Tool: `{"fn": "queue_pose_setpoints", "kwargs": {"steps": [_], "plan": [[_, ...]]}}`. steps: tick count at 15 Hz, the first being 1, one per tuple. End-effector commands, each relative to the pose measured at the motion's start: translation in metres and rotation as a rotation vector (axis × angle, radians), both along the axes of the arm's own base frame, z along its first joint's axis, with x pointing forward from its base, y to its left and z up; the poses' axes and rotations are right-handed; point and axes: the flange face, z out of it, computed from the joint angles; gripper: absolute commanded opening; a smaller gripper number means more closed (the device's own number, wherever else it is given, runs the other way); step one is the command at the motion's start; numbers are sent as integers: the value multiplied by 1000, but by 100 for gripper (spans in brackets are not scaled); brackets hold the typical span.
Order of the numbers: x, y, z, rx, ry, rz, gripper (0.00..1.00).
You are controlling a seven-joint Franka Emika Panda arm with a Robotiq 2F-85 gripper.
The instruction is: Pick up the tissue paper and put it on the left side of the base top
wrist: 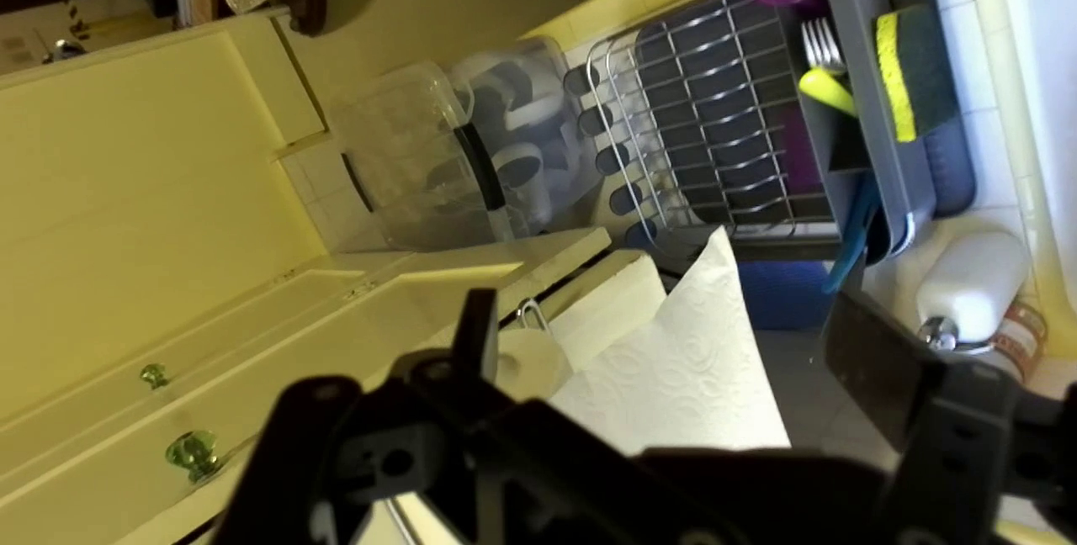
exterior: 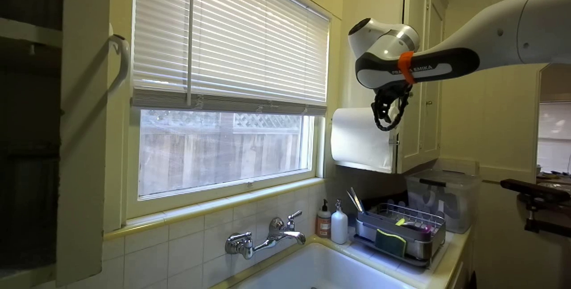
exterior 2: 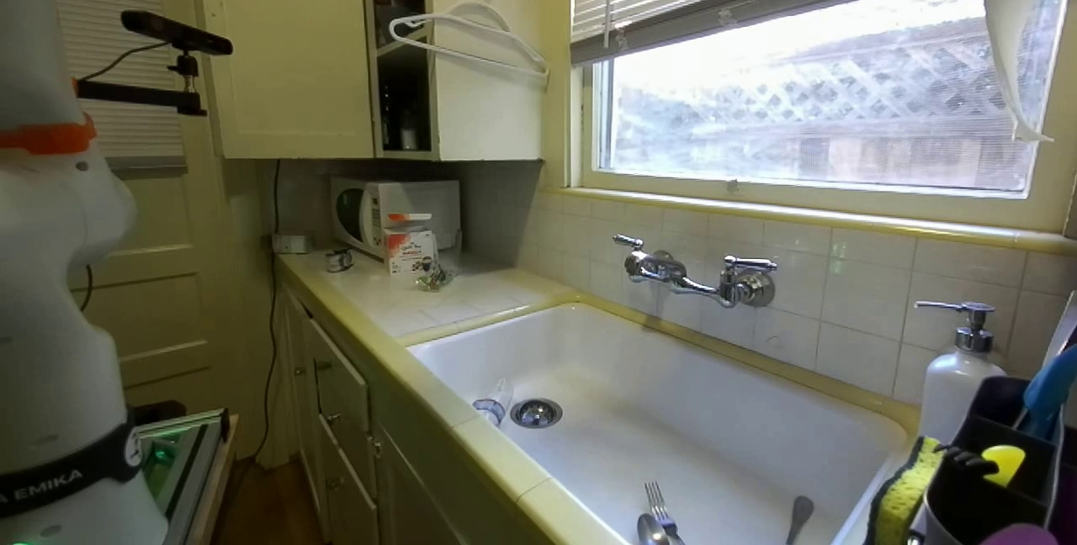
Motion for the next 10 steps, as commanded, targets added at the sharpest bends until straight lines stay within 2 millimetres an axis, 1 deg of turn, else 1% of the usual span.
{"fn": "queue_pose_setpoints", "kwargs": {"steps": [1,2,3,4,6,8,9,10], "plan": [[12,-34,5,-57,-64,117,100],[18,-43,5,-78,-75,163,100],[29,-51,8,-87,-71,239,100],[35,-59,8,-103,-66,294,100],[53,-72,5,-135,-23,379,100],[62,-93,6,-175,27,324,100],[63,-103,9,-166,19,263,100],[52,-88,2,-154,-3,315,100]]}}
